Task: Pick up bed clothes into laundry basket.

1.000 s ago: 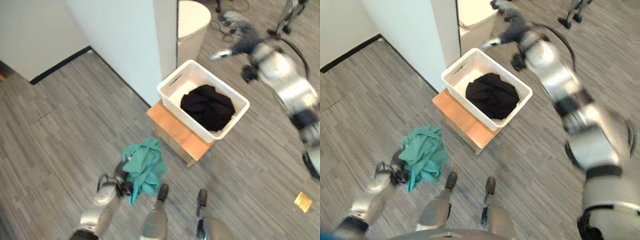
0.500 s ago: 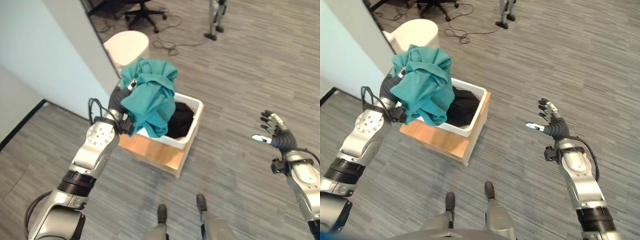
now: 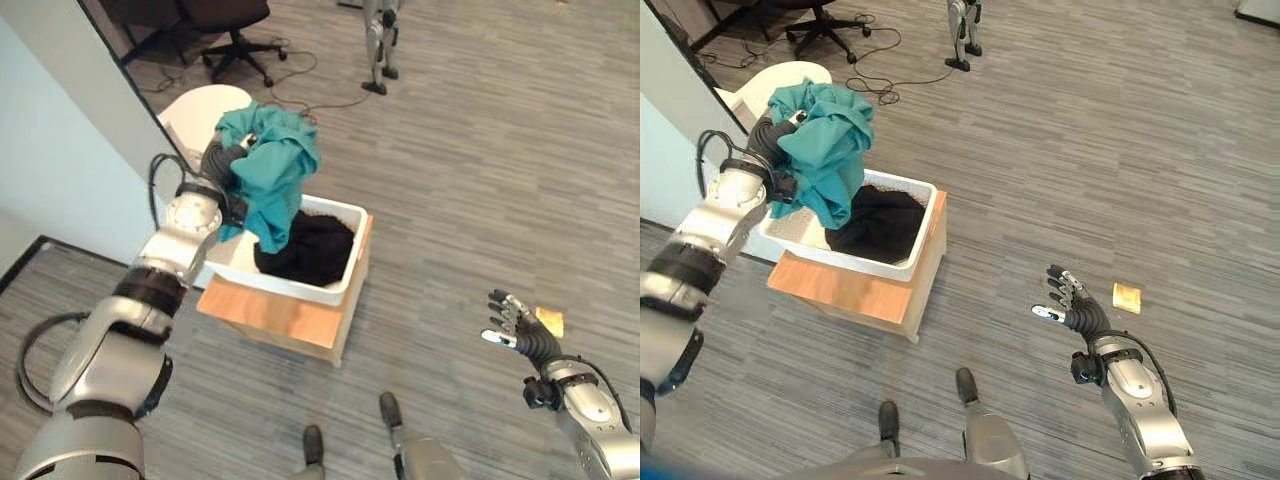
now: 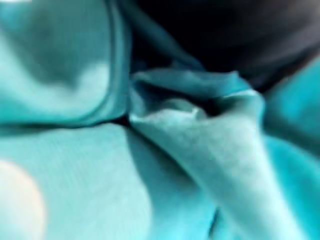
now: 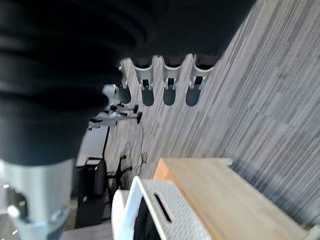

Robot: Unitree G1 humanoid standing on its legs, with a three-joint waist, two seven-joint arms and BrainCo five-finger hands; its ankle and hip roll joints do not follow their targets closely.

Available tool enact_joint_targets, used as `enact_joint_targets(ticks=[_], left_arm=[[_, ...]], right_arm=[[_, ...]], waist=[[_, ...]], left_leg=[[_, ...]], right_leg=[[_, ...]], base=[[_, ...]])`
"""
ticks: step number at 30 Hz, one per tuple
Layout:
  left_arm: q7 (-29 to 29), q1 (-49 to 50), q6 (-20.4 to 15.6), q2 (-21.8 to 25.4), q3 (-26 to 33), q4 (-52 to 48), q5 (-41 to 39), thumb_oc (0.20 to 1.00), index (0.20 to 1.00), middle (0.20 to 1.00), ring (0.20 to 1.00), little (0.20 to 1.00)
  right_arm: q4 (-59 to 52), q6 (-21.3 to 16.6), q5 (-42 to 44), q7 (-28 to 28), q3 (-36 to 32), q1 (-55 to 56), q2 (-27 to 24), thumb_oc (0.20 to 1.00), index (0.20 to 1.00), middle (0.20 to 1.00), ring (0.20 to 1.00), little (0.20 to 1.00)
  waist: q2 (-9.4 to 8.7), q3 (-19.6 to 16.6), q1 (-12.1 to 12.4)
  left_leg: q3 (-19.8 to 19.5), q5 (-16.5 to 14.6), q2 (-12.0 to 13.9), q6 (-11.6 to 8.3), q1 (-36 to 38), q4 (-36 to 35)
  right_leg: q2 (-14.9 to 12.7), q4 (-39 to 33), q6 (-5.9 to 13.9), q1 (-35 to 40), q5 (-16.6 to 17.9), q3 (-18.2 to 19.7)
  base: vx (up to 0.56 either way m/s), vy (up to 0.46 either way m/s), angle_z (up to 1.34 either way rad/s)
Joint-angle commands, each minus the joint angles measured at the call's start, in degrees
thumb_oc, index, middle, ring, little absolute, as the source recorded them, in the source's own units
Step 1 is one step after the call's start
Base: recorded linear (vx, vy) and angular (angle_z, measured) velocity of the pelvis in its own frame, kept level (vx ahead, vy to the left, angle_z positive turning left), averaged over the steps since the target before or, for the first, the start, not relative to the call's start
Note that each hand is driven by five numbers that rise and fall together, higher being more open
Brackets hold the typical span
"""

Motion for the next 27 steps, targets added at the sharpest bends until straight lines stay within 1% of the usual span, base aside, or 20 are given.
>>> enact_joint_targets(ticks=[1,2,3,5,9,10,13,17,20,21,22,23,25,27], left_arm=[[1.1,-9.95,-1.37,3.11,-0.15,1.75,4.5,0.2,0.2,0.2,0.2,0.2],[0.99,-11.44,-0.93,3.0,-1.11,4.63,6.25,0.2,0.2,0.2,0.2,0.2],[1.84,-14.03,-0.49,2.99,-2.34,9.17,8.53,0.2,0.2,0.2,0.2,0.2],[2.51,-16.05,0.09,3.17,-2.4,15.22,10.95,0.2,0.2,0.2,0.2,0.2],[1.82,-15.98,0.05,3.38,-2.19,17.27,11.49,0.2,0.2,0.2,0.2,0.2],[1.47,-15.75,0.18,4.25,-2.02,18.21,11.63,1.0,1.0,1.0,1.0,1.0],[1.41,-15.99,-0.11,4.17,-2.15,17.85,11.98,1.0,1.0,1.0,1.0,1.0],[1.33,-15.88,-0.8,3.74,-2.57,15.59,11.64,1.0,1.0,1.0,1.0,1.0],[1.5,-16.59,-1.2,3.63,-4.11,13.18,12.79,1.0,1.0,1.0,1.0,1.0],[1.63,-16.82,-1.39,3.12,-5.01,11.1,13.27,1.0,1.0,1.0,1.0,1.0],[1.64,-16.83,-1.39,3.11,-5.02,11.1,13.28,1.0,1.0,1.0,1.0,1.0],[1.84,-17.09,-1.34,2.95,-5.6,9.63,13.99,1.0,1.0,1.0,1.0,1.0],[2.06,-16.91,-1.34,2.96,-5.69,8.56,14.52,1.0,1.0,1.0,1.0,1.0],[3.29,-16.69,-1.46,3.05,-5.1,6.8,14.62,1.0,1.0,1.0,1.0,1.0]], right_arm=[[-0.8,-3.36,2.12,-1.03,-3.55,-2.86,-1.38,1.0,1.0,1.0,1.0,1.0],[-0.78,-3.44,1.86,-1.18,-3.61,-2.69,-1.31,1.0,1.0,1.0,1.0,1.0],[-1.24,-3.76,2.02,-1.27,-3.69,-2.35,-1.44,1.0,1.0,1.0,1.0,1.0],[-1.62,-4.65,3.15,-1.67,-3.32,-2.16,-1.22,1.0,1.0,1.0,1.0,1.0],[-1.68,-5.04,3.46,-1.86,-2.77,-1.88,-0.94,1.0,1.0,1.0,1.0,1.0],[-1.99,-5.4,3.88,-1.67,-2.74,-1.45,-0.66,1.0,1.0,1.0,1.0,1.0],[-2.24,-5.57,4.11,-1.23,-1.94,-0.75,-0.29,1.0,1.0,1.0,1.0,1.0],[-2.25,-5.8,4.23,-0.91,-1.52,-0.27,-0.53,1.0,1.0,1.0,1.0,1.0],[-2.14,-6.06,4.06,-0.61,-1.47,-0.12,-0.9,1.0,1.0,1.0,1.0,1.0],[-2.09,-6.07,4.24,-0.29,-1.35,-0.26,-1.35,1.0,1.0,1.0,1.0,1.0],[-2.08,-6.07,4.25,-0.29,-1.36,-0.26,-1.34,1.0,1.0,1.0,1.0,1.0],[-1.99,-5.94,4.14,-0.21,-1.44,-0.56,-1.87,1.0,1.0,1.0,1.0,1.0],[-1.96,-5.69,3.98,-0.12,-1.33,-0.9,-2.13,1.0,1.0,1.0,1.0,1.0],[-1.66,-5.55,3.7,-0.31,-0.98,-1.38,-2.13,1.0,1.0,1.0,1.0,1.0]], waist=[[-0.77,2.45,1.46],[-1.19,2.91,1.23],[-2.07,3.92,0.71],[-3.63,5.53,-0.16],[-4.27,6.33,-0.39],[-4.52,6.74,-0.5],[-4.4,7.09,-0.38],[-3.82,7.09,-0.11],[-3.04,6.91,0.19],[-2.31,6.66,0.55],[-2.31,6.68,0.54],[-1.87,6.39,0.9],[-1.57,6.05,1.19],[-1.41,5.94,1.48]], left_leg=[[0.96,-2.47,-1.35,1.51,3.52,0.38],[1.04,-2.34,-1.27,1.49,3.11,0.38],[1.29,-2.06,-1.04,1.41,2.41,0.38],[1.97,-1.76,-0.66,1.25,1.42,0.38],[2.35,-1.76,-0.57,1.22,1.18,0.38],[2.56,-1.8,-0.53,1.18,1.07,0.38],[2.71,-1.97,-0.57,1.17,1.14,0.38],[2.37,-2.28,-0.81,1.19,1.45,0.38],[2.03,-2.49,-0.92,1.27,1.87,0.38],[1.6,-2.59,-1.05,1.36,2.22,0.38],[1.58,-2.6,-1.05,1.36,2.24,0.38],[1.36,-2.72,-1.25,1.38,2.52,0.38],[1.19,-2.84,-1.33,1.42,2.9,0.38],[1.04,-2.85,-1.4,1.44,3.12,0.38]], right_leg=[[-1.84,0.73,4.64,1.41,-4.05,-2.16],[-1.72,0.73,4.65,0.9,-3.82,-2.06],[-1.47,0.73,4.69,0.05,-3.48,-1.92],[-1.0,0.73,4.75,-1.32,-2.77,-1.38],[-0.76,0.76,4.72,-1.85,-2.48,-0.93],[-0.71,0.75,4.75,-2.08,-2.39,-0.72],[-0.76,0.79,4.78,-2.13,-2.46,-0.69],[-1.06,0.78,4.73,-1.73,-2.77,-0.84],[-1.32,0.76,4.74,-1.15,-3.07,-1.12],[-1.59,0.76,4.79,-0.54,-3.34,-1.44],[-1.59,0.76,4.79,-0.51,-3.35,-1.47],[-1.81,0.73,4.87,-0.06,-3.48,-1.75],[-1.99,0.73,4.89,0.42,-3.64,-1.96],[-2.1,0.73,4.86,0.75,-3.69,-2.21]], base=[[-0.05,-0.016,-0.02],[-0.08,-0.028,-0.04],[-0.09,-0.036,-0.04],[-0.07,-0.031,-0.11],[-0.01,-0.004,-0.11],[0.0,0.0,0.0],[0.0,0.0,0.0],[0.0,0.0,0.0],[0.0,0.002,0.01],[0.0,0.0,0.0],[0.0,0.0,0.0],[0.0,0.0,0.0],[0.0,0.0,0.0],[0.0,-0.012,0.09]])
